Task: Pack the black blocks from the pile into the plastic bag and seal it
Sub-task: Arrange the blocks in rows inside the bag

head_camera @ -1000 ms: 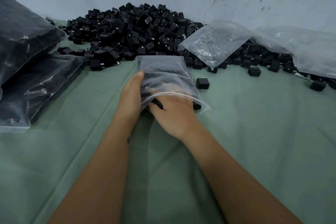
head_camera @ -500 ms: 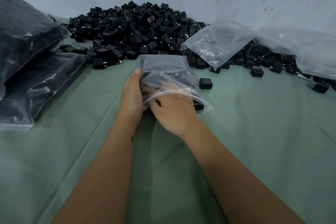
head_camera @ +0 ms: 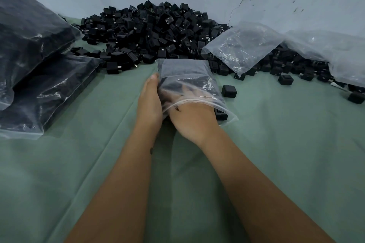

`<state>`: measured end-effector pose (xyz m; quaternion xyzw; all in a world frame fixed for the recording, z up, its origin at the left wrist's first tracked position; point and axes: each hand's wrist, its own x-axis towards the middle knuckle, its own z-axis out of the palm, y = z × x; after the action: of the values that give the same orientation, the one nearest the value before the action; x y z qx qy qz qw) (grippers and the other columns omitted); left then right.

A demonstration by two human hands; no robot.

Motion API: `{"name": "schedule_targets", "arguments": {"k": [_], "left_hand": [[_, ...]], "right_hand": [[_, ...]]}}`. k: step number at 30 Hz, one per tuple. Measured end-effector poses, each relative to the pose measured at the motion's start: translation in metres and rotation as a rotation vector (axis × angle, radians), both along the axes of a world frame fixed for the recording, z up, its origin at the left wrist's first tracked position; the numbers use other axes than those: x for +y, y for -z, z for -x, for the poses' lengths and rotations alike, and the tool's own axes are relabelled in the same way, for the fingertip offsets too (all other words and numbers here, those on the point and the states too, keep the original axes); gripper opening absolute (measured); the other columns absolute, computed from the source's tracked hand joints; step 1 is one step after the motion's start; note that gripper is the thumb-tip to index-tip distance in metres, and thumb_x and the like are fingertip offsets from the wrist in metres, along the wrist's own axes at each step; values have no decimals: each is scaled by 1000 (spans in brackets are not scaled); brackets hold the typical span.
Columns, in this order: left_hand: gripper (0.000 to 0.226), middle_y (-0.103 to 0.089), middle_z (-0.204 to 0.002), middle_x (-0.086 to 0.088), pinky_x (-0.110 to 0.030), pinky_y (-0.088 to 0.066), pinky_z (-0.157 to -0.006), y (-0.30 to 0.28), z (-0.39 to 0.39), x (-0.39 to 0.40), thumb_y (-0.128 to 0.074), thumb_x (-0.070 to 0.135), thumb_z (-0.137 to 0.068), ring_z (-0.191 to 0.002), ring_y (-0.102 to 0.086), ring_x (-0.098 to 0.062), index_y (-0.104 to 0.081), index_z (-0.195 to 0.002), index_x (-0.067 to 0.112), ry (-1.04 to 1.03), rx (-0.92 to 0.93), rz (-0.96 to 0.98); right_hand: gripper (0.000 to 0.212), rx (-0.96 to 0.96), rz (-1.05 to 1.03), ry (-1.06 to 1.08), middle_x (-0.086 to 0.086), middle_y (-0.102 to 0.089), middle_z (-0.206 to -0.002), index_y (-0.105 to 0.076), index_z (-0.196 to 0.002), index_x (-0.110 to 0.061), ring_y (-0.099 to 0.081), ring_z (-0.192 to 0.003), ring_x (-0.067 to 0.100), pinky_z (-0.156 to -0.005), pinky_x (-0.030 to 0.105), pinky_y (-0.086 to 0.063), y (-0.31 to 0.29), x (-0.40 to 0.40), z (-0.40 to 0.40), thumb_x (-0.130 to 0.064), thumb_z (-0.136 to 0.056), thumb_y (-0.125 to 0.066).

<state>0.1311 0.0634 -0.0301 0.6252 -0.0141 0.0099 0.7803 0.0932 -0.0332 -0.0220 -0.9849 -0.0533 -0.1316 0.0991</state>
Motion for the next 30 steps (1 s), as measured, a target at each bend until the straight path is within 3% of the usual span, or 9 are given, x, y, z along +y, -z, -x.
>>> {"name": "schedule_targets", "arguments": {"k": [4, 8, 12, 15, 17, 19, 24, 27, 30], "left_hand": [[34, -65, -108, 24, -17, -51, -79, -3, 4, -1, -29, 42, -104, -97, -63, 7, -61, -116, 41, 22, -21, -25], [43, -62, -99, 20, -11, -48, -61, -4, 9, -2, -28, 40, -105, -81, -64, 8, -71, -101, 37, -8, -42, -115], [36, -65, -95, 19, -17, -43, -71, -2, 6, -4, -36, 34, -102, -85, -60, 10, -71, -100, 28, -64, -52, -220], [28, -68, -106, 18, -16, -48, -82, -1, 4, -4, -46, 29, -98, -98, -62, -2, -74, -96, 25, -41, -48, -208], [23, -61, -113, 29, -7, -41, -86, -1, 6, -4, -51, 26, -97, -103, -58, 6, -73, -91, 28, -39, -76, -217], [23, -47, -143, 16, -14, -30, -103, 1, 6, -4, -52, 24, -97, -129, -45, 0, -73, -106, 26, -55, -111, -320], [21, -45, -147, 4, 4, -20, -88, 3, 13, -1, -56, 17, -92, -126, -39, 2, -73, -102, 22, -192, -330, -587], [20, -58, -132, 5, -26, -38, -106, 3, 13, -2, -57, 16, -91, -126, -47, -11, -75, -99, 21, -142, -397, -626], [28, -63, -124, 6, -41, -40, -107, 0, 17, -2, -54, 28, -87, -122, -51, -15, -75, -104, 20, -90, -434, -676]], "right_hand": [[31, -15, -19, -19, -9, -44, -140, -46, -128, -40, -35, -133, 17, -111, 44, -28, -1, 6, -11, -33, -99, -35], [37, -55, -11, -51, -5, -39, -144, -41, -135, -35, -34, -134, 18, -112, 41, -26, -2, 5, -5, -30, -98, -40], [31, -152, 59, -49, -1, -63, -115, -61, -114, -23, -56, -105, 20, -94, 38, -44, -4, -7, 21, -29, -96, -37], [21, -477, -67, -253, 5, -66, -74, -67, -76, -8, -59, -68, 25, -65, 39, -49, -7, -19, 45, -15, -87, -50], [20, -762, -135, -300, 5, -67, -74, -72, -79, -5, -61, -66, 24, -61, 33, -50, -6, -34, 48, -9, -84, -52], [24, -842, -366, -137, 2, -68, -85, -73, -93, -6, -62, -78, 19, -69, 30, -51, -7, -54, 37, -9, -85, -50], [57, -396, -807, 359, -2, -48, -128, -51, -136, -35, -48, -117, 15, -104, 38, -41, 6, -113, 9, -4, -90, -40], [57, 5, -510, 414, 6, -22, -157, -27, -143, -56, -25, -142, 24, -113, 39, -18, 14, -129, 4, -29, -96, -44], [45, 78, -246, 380, -4, -36, -152, -33, -140, -54, -31, -138, 21, -109, 41, -19, 16, -128, -2, -45, -97, -40]]}}
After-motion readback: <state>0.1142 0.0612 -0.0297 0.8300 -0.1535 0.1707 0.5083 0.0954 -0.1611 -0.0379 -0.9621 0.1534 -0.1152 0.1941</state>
